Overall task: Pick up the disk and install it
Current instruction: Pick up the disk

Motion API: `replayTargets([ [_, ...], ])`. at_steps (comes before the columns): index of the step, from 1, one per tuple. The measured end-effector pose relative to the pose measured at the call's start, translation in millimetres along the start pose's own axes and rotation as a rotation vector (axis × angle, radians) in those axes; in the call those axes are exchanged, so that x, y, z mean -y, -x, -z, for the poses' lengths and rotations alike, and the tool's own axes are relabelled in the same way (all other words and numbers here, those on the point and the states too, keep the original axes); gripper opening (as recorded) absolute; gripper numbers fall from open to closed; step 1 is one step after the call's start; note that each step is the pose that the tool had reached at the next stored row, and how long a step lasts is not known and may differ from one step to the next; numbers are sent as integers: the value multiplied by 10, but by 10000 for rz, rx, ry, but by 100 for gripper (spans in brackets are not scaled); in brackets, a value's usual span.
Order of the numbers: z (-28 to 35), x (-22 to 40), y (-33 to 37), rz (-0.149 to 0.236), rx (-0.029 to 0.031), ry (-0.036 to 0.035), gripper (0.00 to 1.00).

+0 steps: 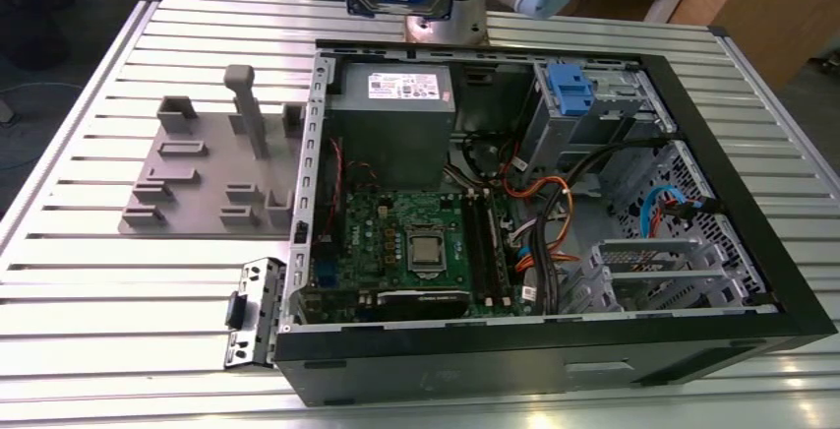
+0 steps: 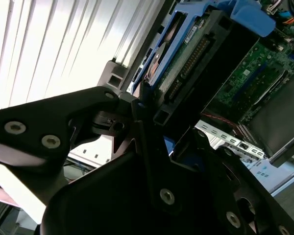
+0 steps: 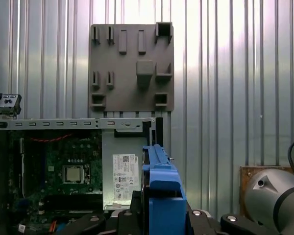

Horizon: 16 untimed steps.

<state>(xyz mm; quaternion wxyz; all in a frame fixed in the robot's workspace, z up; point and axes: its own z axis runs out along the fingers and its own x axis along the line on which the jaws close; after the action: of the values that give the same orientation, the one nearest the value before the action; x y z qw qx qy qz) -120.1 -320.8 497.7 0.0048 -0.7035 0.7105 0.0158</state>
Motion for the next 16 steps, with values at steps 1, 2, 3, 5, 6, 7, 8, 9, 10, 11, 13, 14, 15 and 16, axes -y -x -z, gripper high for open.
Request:
replayTargets([
  [1,0,4,-12,0,0,0,36],
  [2,1,9,-25,0,0,0,36],
  [3,1,13,-38,-1,1,0,36],
  [5,2,23,-63,-1,0,0,36],
  [6,3,28,-77,-1,0,1,36],
  [7,3,32,-90,-1,-1,1,36],
  [8,4,37,-103,0,-1,1,36],
  [9,4,41,-116,0,-1,1,36],
  [10,4,46,-130,1,0,1,36],
  [11,5,50,-143,0,0,1,36],
  [13,5,59,-168,-1,0,2,36],
  [14,6,63,-180,-1,0,1,36],
  [15,6,67,-193,-1,1,1,36],
  [16,7,71,-204,0,0,2,36],
])
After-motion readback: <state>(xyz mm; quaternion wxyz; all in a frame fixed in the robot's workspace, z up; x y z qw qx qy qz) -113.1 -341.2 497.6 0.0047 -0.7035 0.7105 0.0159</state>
